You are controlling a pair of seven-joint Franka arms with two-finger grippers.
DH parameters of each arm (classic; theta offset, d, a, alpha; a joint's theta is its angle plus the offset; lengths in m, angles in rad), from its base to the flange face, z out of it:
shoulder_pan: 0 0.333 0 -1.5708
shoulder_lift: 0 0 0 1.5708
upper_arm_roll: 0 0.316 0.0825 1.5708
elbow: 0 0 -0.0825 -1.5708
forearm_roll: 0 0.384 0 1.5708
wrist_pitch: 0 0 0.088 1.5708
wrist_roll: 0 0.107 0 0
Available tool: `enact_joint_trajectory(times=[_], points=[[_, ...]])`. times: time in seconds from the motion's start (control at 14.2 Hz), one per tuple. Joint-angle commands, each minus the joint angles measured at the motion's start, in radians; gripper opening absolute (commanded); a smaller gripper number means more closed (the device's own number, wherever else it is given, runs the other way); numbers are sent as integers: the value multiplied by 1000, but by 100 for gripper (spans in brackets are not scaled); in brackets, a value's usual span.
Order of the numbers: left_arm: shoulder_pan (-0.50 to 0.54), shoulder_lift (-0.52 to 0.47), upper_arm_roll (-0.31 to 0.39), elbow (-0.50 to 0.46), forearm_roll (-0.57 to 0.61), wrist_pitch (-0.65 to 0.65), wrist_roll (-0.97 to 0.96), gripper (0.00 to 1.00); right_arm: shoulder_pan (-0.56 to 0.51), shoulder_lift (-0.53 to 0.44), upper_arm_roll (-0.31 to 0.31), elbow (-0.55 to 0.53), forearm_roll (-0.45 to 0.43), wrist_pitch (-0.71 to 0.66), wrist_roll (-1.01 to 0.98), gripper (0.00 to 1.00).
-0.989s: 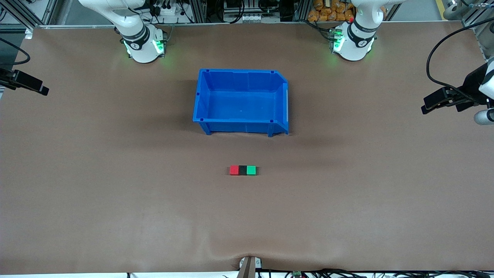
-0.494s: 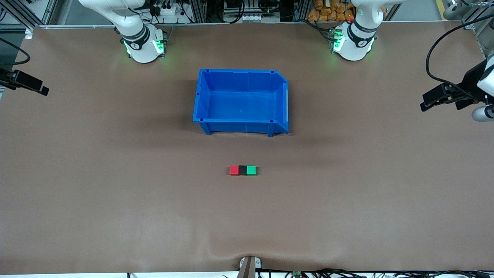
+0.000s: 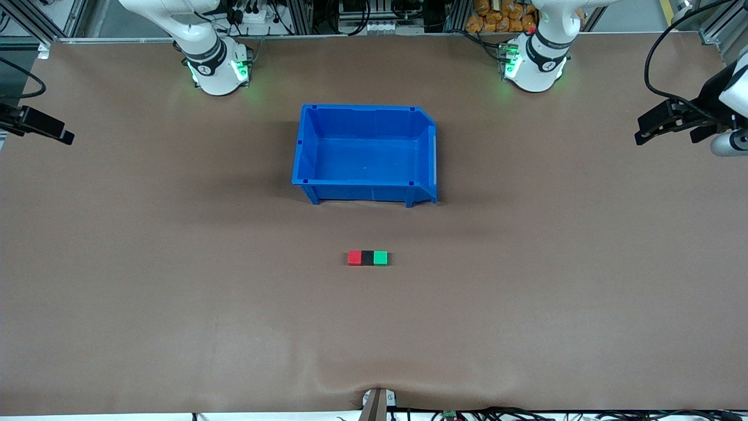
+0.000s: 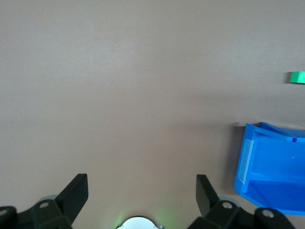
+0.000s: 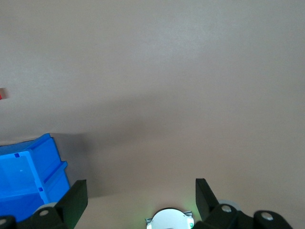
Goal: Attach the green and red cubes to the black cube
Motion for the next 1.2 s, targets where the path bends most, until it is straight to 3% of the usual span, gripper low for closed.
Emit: enact_joint_trajectory(times=[0.0, 1.13], points=[[-40, -40, 52, -25, 8, -15, 21, 100, 2, 3, -1, 14, 10, -3, 5, 100], [-34, -33, 55, -4, 0, -32, 19, 100, 2, 10, -1, 14, 16, -3, 3, 100]])
